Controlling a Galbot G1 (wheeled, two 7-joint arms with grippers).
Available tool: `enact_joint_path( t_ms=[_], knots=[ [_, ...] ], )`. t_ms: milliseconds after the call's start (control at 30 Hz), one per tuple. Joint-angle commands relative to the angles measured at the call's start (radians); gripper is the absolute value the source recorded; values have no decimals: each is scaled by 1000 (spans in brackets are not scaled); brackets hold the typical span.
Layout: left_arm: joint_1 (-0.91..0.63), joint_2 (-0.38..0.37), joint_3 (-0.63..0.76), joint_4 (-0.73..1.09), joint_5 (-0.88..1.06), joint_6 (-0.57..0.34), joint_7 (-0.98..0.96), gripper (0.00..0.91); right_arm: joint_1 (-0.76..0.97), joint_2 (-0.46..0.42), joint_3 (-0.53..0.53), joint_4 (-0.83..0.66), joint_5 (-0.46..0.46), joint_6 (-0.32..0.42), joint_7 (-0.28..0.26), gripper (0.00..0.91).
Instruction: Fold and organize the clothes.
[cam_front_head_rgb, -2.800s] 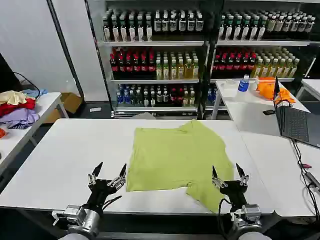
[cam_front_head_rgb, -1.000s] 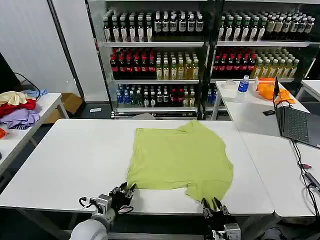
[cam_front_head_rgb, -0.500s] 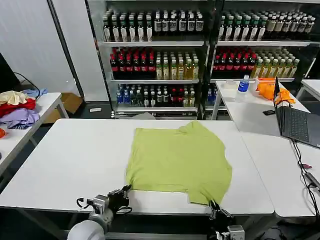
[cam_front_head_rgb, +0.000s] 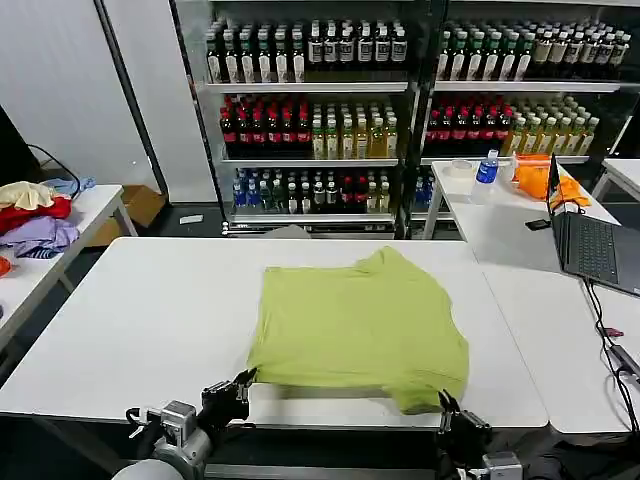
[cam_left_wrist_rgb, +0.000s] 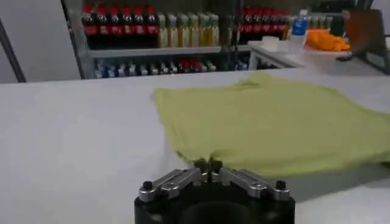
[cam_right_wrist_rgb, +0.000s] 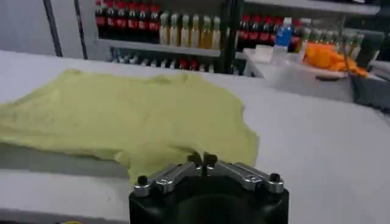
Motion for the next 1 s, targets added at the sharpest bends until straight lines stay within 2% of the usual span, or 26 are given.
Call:
enact_joint_path(
  t_ms=[33,467,1000],
  knots=[
    [7,14,-20,-32,-6,-15,0,30,57,-32,37,-4,-5,9,-1,0],
    [-218,29,65,136,-36,-17,-3,30,352,-154,-57,-196,13,30,-19,0],
    [-335,6,163,295,8,-12,-12,40,530,-188,-142,-416,-61,78,-73,0]
  ],
)
